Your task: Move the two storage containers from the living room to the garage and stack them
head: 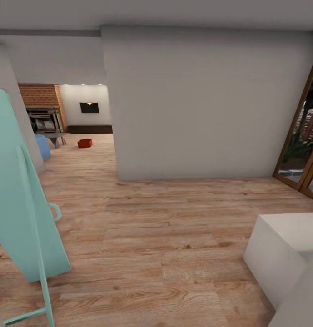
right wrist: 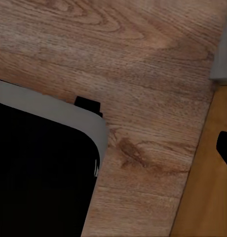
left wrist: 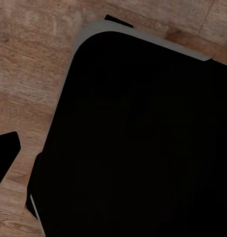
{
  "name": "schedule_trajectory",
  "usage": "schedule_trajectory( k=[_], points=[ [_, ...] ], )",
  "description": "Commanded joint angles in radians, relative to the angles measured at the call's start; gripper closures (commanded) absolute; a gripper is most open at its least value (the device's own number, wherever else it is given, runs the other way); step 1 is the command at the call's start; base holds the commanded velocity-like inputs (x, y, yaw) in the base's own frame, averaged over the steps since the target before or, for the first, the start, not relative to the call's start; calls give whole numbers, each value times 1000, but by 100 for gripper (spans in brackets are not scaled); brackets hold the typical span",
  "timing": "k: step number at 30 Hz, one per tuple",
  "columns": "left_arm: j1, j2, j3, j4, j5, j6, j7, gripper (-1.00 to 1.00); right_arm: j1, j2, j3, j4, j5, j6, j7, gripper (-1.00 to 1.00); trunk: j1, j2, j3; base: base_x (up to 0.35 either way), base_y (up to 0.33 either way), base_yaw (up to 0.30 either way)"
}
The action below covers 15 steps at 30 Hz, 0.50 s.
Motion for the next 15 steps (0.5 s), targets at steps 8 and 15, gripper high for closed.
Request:
schedule_trajectory(
  k=[8, 15],
  points=[
    [0, 0, 1, 0, 3, -4, 1, -100, -1, 0, 7, 3, -1, -5, -5, -100, 1, 0, -1, 325, 0, 0],
    [0, 0, 1, 0, 2, -4, 1, -100, -1, 2, 7, 3, -3, -5, -12, -100, 1, 0, -1, 325, 0, 0]
  ],
)
